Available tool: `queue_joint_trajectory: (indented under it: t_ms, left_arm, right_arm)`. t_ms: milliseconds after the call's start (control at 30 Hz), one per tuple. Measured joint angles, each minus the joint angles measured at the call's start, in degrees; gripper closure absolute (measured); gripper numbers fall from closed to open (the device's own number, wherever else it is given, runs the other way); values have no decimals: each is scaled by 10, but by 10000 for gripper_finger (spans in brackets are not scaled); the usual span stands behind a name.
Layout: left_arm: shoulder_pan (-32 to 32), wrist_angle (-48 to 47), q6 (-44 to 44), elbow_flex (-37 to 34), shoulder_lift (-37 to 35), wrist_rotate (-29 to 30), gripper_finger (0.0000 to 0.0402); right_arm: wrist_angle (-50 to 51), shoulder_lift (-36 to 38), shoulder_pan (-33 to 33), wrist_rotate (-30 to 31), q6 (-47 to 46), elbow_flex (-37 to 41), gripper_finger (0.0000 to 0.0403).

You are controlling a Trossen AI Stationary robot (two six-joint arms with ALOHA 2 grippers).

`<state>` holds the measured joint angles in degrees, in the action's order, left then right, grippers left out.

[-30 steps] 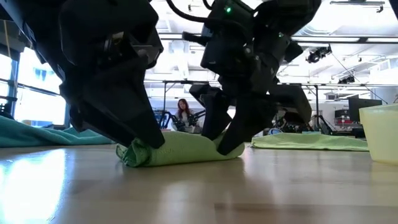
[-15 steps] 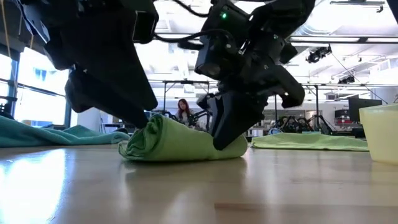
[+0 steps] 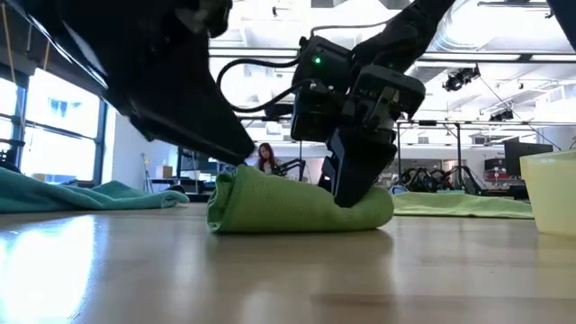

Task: Roll microfiber towels into tight, uniform cylinder then place into a basket
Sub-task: Roll the green microfiber cloth

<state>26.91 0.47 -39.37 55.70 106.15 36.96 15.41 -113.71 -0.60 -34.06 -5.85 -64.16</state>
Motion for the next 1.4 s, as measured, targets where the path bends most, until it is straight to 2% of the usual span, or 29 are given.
queue_joint_trajectory:
  t_ms: [133,267,467,667,767,900,1033,1233,1400]
  left_arm:
    - [-10,30,57,0,20,11,234]
    - [-23,20,73,0,21,20,233]
    - [-38,8,68,1,29,-55,233]
    - [-41,11,11,1,53,-86,235]
    - [-41,9,-32,3,61,-87,240]
    - [-40,3,-76,3,67,-89,249]
    - [-40,-4,-103,3,68,-94,254]
    - [-40,-12,-122,3,68,-108,254]
    - [-40,-13,-128,2,68,-109,255]
  right_arm:
    - [-1,0,4,0,-19,0,386]
    - [-3,0,4,0,-19,0,386]
    - [-8,0,6,1,-17,0,386]
    - [-13,1,12,0,9,-2,384]
    - [-14,5,16,8,60,-2,363]
    - [-10,18,21,13,130,-5,312]
    - [70,41,21,20,211,-37,271]
    - [229,96,7,12,329,-81,259]
    - [178,139,-33,9,383,-16,259]
